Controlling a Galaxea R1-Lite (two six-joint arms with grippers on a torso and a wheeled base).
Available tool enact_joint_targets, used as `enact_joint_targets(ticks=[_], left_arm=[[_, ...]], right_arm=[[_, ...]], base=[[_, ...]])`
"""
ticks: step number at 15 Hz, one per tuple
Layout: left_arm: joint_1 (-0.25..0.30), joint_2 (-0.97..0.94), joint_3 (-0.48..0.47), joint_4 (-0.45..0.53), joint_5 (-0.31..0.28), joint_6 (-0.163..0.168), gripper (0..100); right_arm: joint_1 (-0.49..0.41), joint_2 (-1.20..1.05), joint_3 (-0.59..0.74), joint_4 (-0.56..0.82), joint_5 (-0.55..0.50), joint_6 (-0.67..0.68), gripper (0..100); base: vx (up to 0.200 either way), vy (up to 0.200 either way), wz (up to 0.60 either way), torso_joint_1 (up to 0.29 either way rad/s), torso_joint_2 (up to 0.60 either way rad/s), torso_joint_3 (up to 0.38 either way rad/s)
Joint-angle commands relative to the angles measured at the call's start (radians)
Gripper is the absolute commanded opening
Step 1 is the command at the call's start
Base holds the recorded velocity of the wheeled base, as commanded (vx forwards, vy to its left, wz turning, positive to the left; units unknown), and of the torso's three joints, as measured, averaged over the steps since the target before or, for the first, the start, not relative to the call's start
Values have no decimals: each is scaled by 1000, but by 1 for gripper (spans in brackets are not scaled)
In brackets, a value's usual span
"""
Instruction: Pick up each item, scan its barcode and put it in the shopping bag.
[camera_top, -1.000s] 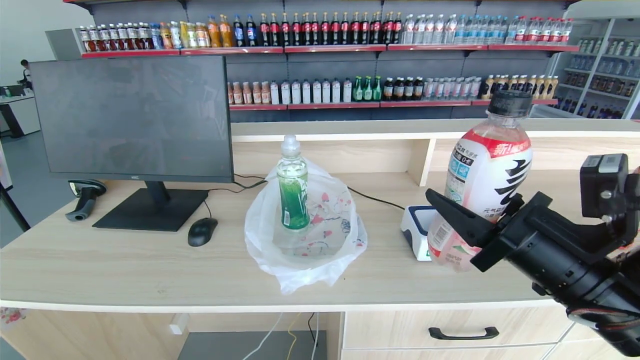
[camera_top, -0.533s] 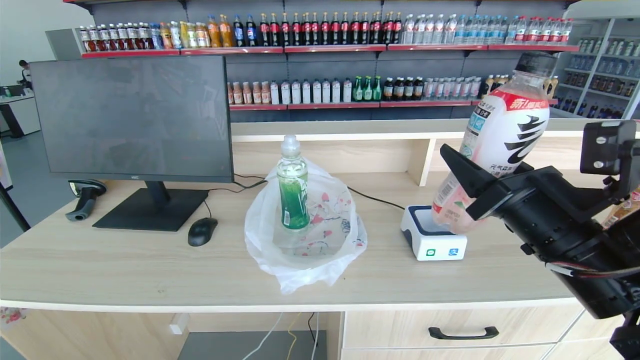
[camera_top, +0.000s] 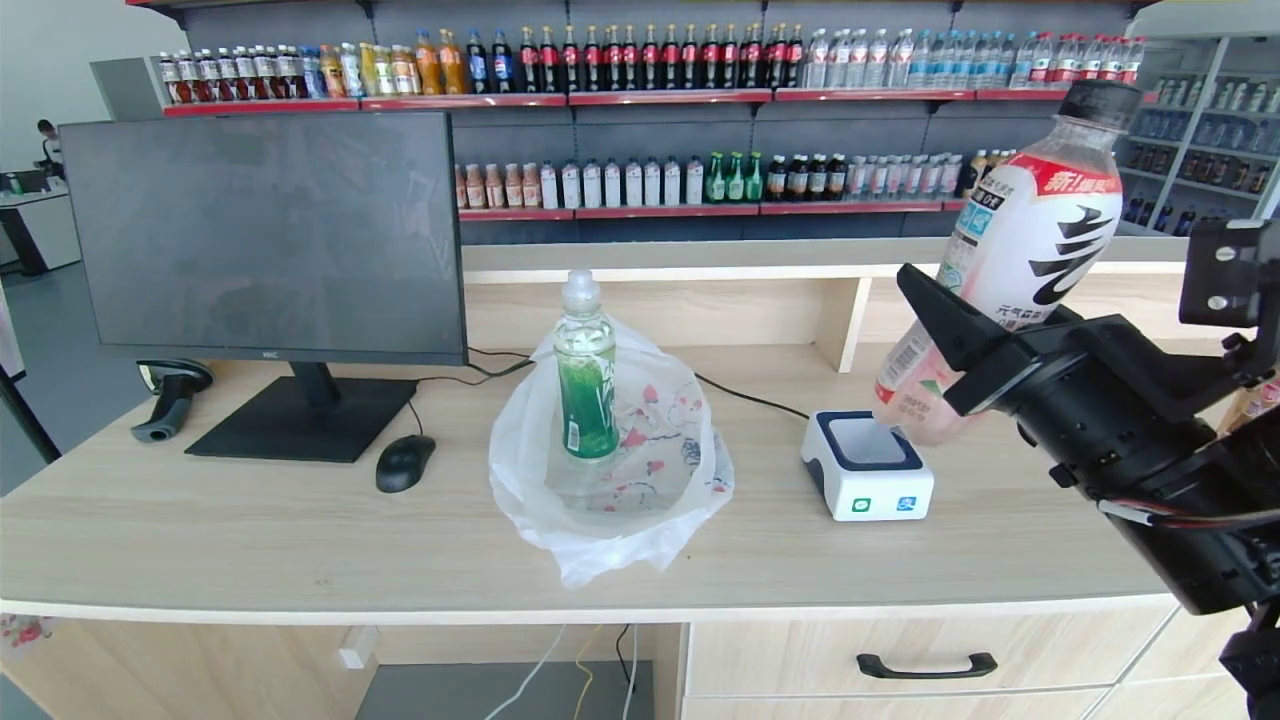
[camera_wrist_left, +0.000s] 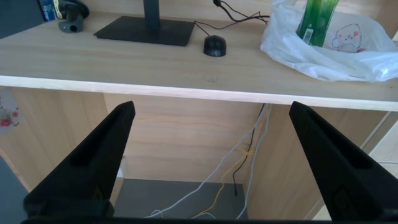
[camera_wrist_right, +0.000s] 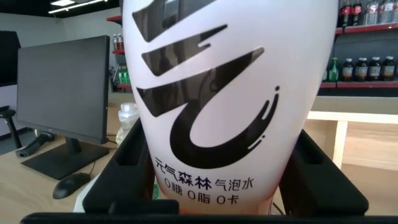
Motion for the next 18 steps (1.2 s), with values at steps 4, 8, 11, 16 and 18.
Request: enact_joint_targets(ticks=[4, 8, 11, 16, 18], left_arm=[[0, 0, 0, 0, 2, -2, 100], [0, 0, 0, 0, 0, 0, 100], [0, 0, 0, 0, 0, 0, 100], [0, 0, 0, 0, 0, -2, 100], [0, 0, 0, 0, 2, -2, 100]], right_arm=[[0, -27, 6, -1, 0, 0, 0], [0, -1, 0, -1, 0, 0, 0], [0, 6, 3, -1, 0, 0, 0], [-5, 16, 14, -1, 0, -2, 0], [-4, 22, 18, -1, 0, -2, 0]], base=[[0, 50, 0, 1, 1, 1], [0, 200, 0, 4, 1, 7], [0, 0, 0, 0, 0, 0], [160, 0, 0, -2, 1, -1], [200, 0, 0, 12, -2, 0]])
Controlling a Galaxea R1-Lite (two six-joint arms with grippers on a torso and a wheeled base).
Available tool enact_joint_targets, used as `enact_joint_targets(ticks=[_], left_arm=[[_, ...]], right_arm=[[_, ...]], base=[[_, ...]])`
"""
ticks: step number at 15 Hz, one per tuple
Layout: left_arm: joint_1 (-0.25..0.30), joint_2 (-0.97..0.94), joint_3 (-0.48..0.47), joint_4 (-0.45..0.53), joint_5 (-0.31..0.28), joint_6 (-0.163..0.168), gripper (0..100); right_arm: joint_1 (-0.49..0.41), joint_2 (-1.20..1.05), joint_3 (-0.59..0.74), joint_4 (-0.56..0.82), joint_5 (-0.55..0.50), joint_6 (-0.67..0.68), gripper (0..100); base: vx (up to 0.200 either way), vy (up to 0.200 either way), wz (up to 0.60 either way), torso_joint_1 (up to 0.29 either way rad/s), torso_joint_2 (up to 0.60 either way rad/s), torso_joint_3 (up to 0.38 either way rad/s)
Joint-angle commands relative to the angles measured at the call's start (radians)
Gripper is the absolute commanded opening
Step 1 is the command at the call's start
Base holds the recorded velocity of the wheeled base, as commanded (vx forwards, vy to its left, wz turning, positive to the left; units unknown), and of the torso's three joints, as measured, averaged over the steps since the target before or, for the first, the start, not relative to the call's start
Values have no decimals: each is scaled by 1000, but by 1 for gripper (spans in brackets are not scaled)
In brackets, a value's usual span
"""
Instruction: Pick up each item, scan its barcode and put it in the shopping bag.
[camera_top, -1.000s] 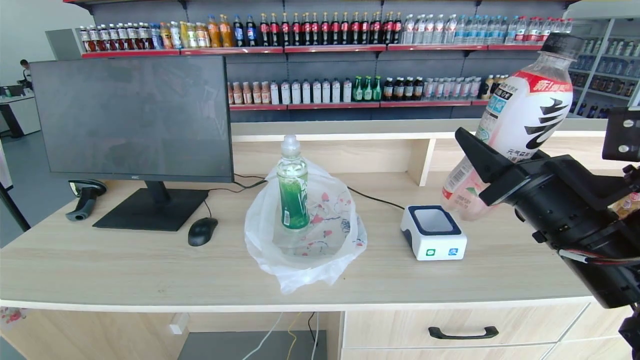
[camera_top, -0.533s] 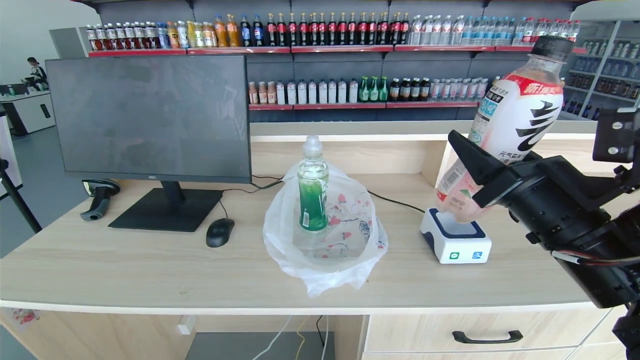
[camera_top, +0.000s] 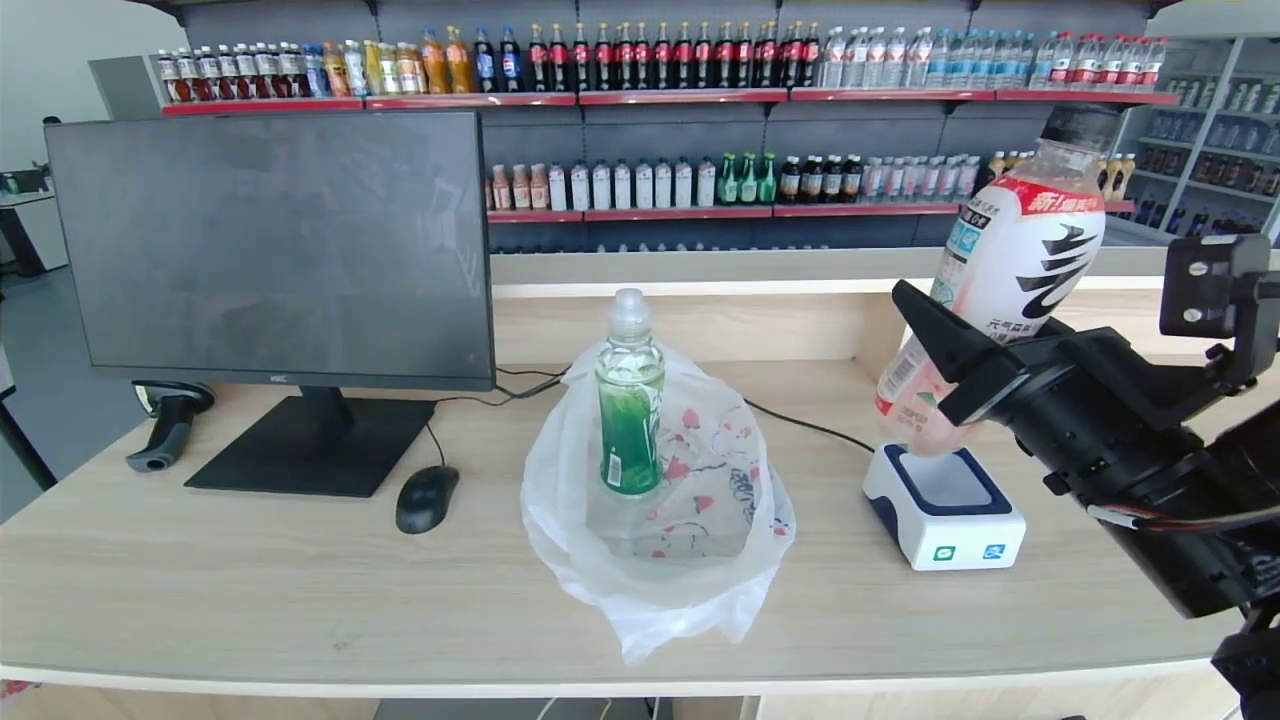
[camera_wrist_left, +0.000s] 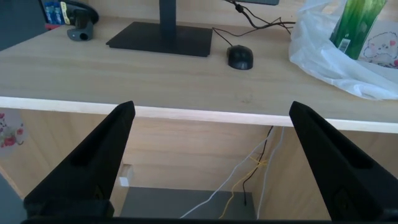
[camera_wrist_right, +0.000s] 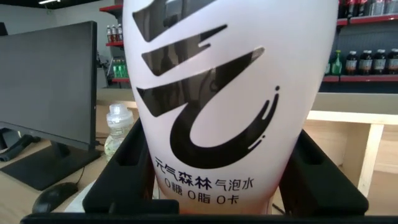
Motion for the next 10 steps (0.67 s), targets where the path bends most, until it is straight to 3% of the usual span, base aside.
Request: enact_joint_targets(ticks=[1, 6, 10], left_arm=[[0, 0, 0, 0, -1, 0, 100], [0, 0, 0, 0, -1, 0, 100], [0, 0, 0, 0, -1, 0, 100]], right_arm=[[3, 10, 1, -3, 1, 0, 0], [-16, 75, -5, -3, 1, 0, 0], [16, 246, -117, -3, 6, -11, 0]], base=[[0, 0, 0, 0, 0, 0], [0, 0, 0, 0, 0, 0], [0, 0, 0, 0, 0, 0]])
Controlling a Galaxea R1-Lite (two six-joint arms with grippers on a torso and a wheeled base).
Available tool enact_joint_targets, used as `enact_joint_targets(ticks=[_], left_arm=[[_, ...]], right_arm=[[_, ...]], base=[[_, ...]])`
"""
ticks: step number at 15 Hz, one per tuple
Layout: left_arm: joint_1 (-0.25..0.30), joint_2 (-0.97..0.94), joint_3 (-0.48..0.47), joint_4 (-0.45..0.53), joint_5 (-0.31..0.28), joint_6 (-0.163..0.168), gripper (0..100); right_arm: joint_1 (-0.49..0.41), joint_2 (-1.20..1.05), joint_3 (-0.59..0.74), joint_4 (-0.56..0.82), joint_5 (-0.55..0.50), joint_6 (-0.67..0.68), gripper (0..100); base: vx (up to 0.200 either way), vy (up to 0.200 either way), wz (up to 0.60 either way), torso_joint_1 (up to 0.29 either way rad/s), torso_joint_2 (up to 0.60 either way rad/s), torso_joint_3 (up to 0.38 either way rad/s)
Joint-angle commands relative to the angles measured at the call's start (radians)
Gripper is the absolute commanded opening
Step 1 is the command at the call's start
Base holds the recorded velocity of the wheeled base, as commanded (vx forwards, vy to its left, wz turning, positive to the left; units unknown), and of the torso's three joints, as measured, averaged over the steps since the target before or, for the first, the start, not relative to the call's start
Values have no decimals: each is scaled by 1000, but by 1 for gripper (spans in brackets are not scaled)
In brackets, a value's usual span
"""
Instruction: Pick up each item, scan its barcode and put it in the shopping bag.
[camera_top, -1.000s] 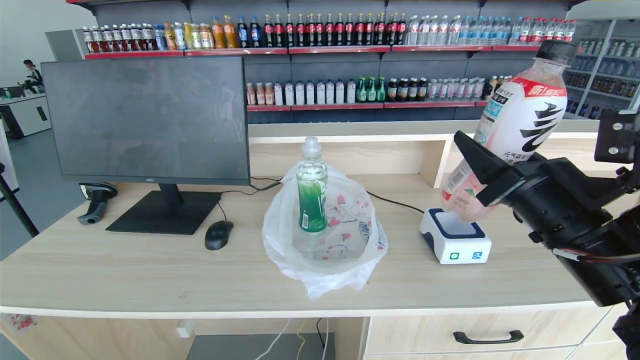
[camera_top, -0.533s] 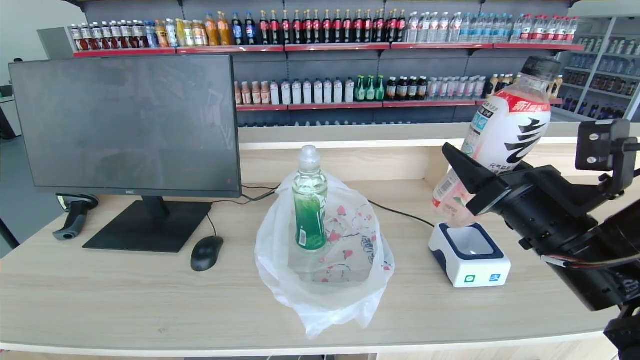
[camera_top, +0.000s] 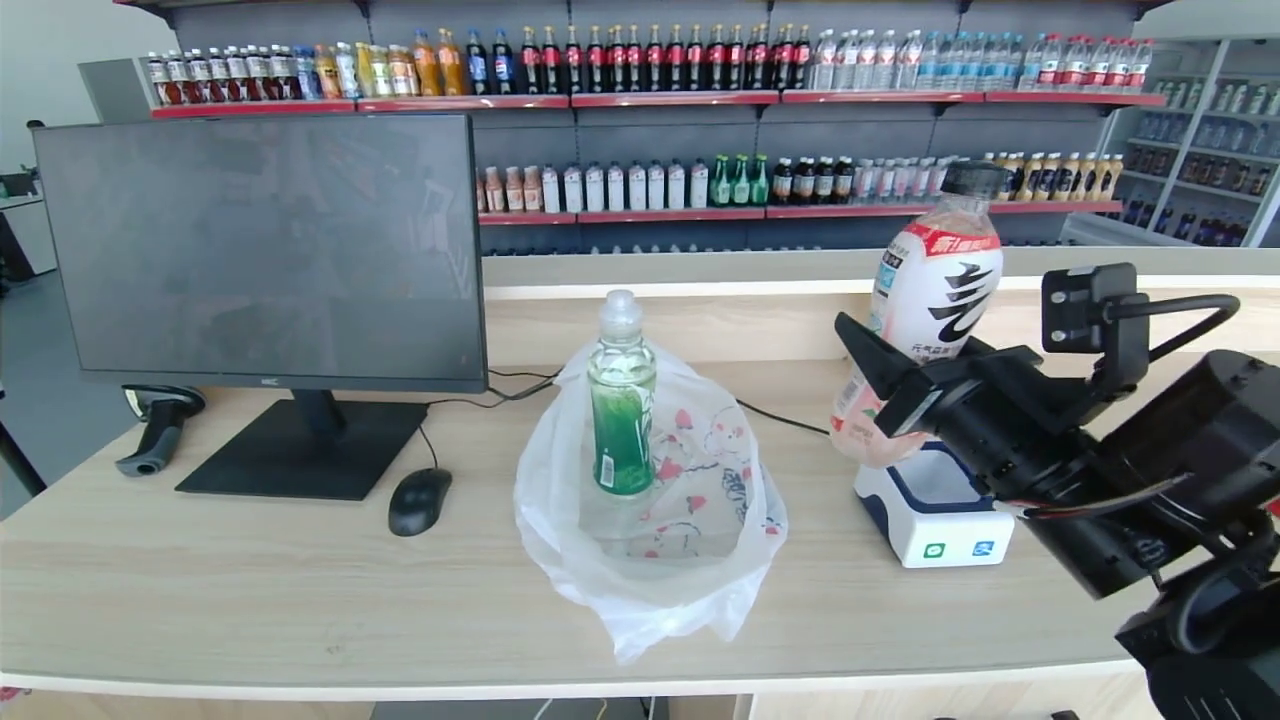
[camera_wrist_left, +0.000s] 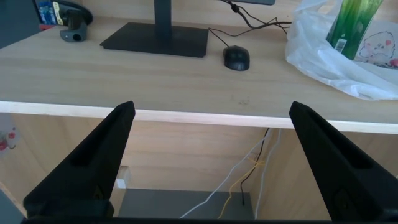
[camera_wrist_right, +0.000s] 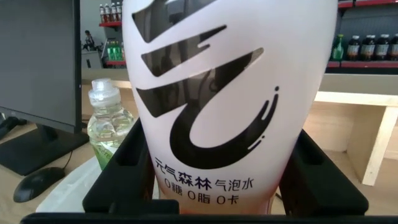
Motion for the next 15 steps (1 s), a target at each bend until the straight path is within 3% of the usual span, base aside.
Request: enact_joint_targets(ticks=[1, 7, 15], left_arm=[[0, 0, 0, 0, 1, -2, 100], [0, 0, 0, -2, 1, -3, 100], [0, 0, 0, -2, 1, -3, 100]], right_arm=[[44, 162, -101, -1, 20, -11, 0], [49, 312, -233, -1, 32, -16, 0], [38, 246, -159, -1, 31, -13, 0]], base=[[0, 0, 0, 0, 0, 0], [0, 0, 0, 0, 0, 0], [0, 0, 0, 0, 0, 0]])
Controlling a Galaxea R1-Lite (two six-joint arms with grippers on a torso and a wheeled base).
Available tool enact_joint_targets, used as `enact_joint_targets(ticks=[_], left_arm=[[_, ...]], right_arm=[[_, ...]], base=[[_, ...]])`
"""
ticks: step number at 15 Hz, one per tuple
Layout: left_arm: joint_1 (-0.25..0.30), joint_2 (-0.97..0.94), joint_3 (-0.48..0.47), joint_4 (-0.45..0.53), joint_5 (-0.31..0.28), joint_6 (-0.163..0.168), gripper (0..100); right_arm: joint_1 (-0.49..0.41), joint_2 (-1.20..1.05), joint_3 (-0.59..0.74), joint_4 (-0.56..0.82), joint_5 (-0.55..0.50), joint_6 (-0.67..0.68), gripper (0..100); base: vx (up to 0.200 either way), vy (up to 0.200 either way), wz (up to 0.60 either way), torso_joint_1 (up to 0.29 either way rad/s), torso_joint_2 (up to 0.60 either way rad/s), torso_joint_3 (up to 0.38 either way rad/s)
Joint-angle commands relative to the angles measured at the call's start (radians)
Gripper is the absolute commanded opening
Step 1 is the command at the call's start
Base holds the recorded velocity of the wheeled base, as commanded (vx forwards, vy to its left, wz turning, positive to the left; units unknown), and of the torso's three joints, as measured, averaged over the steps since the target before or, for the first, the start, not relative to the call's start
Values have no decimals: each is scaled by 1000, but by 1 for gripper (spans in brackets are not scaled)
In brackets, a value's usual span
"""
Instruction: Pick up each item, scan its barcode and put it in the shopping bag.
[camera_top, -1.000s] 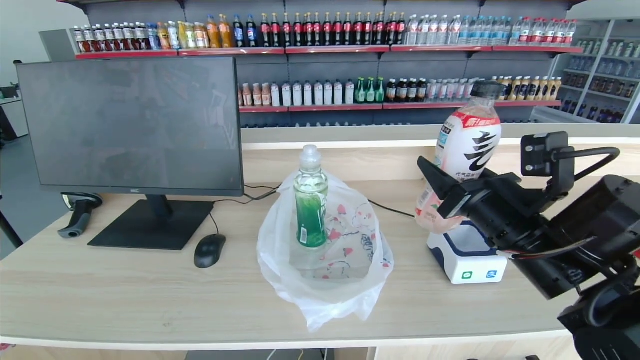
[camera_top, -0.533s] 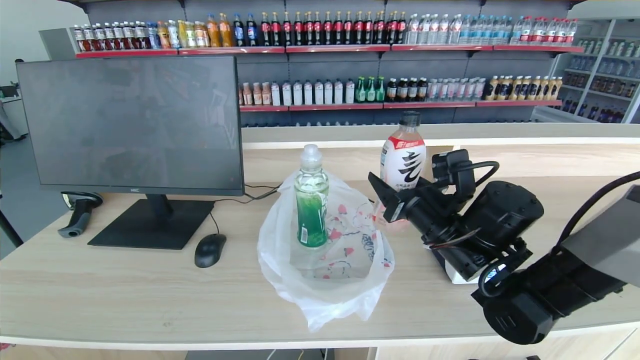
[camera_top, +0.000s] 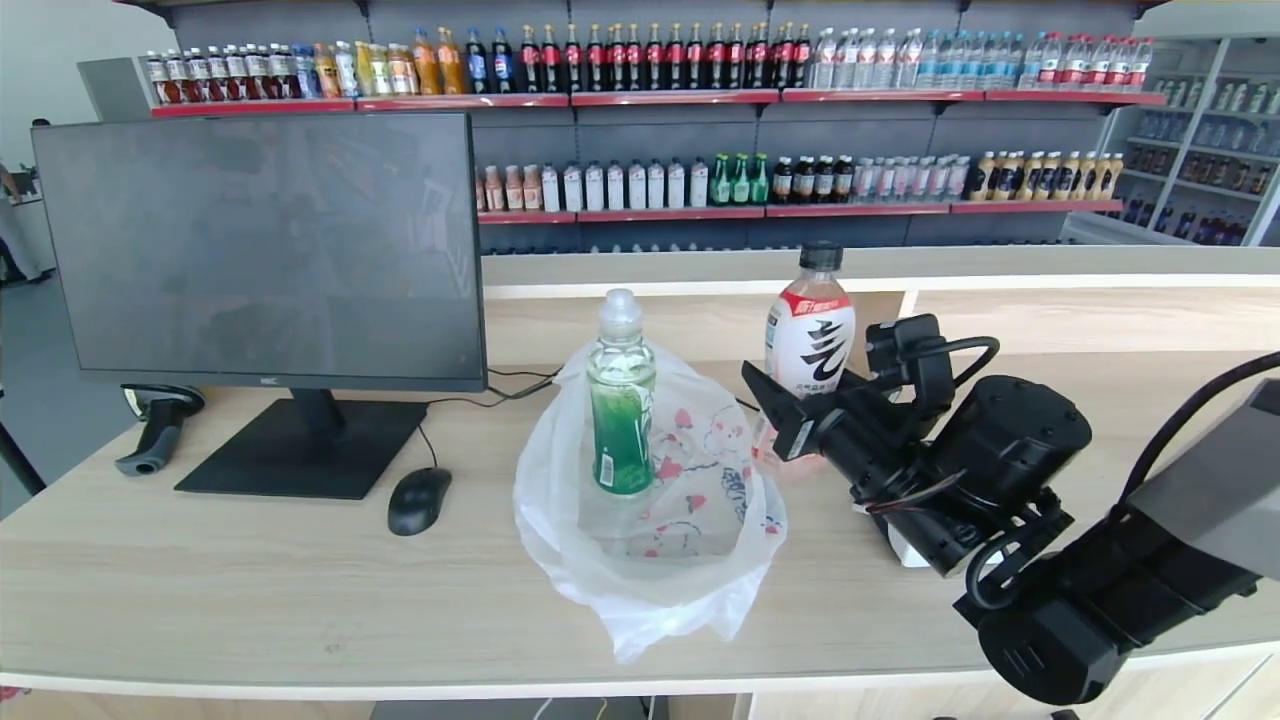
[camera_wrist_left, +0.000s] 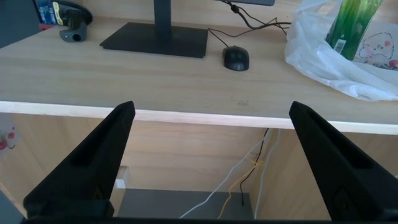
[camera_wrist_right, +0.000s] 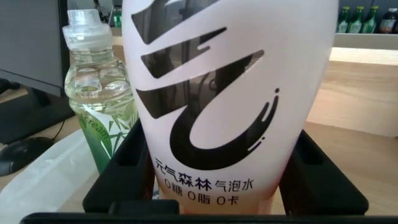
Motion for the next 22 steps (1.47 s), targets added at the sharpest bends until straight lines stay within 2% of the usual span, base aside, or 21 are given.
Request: enact_joint_targets(ticks=[1, 7, 17, 22], left_arm=[[0, 0, 0, 0, 0, 1, 100], [0, 0, 0, 1, 0, 2, 100], [0, 0, 0, 0, 0, 1, 100], [0, 0, 0, 0, -1, 4, 100]], right_arm=[[-1, -12, 5, -1, 1, 1, 0], [-18, -17, 6, -1, 1, 5, 0], [-81, 88, -66, -1, 50, 1, 0], [-77, 172, -115, -1, 50, -3, 0]], base=[[0, 200, 0, 2, 2, -2], [0, 200, 0, 2, 3, 2], [0, 0, 0, 0, 0, 0], [0, 0, 0, 0, 0, 0]])
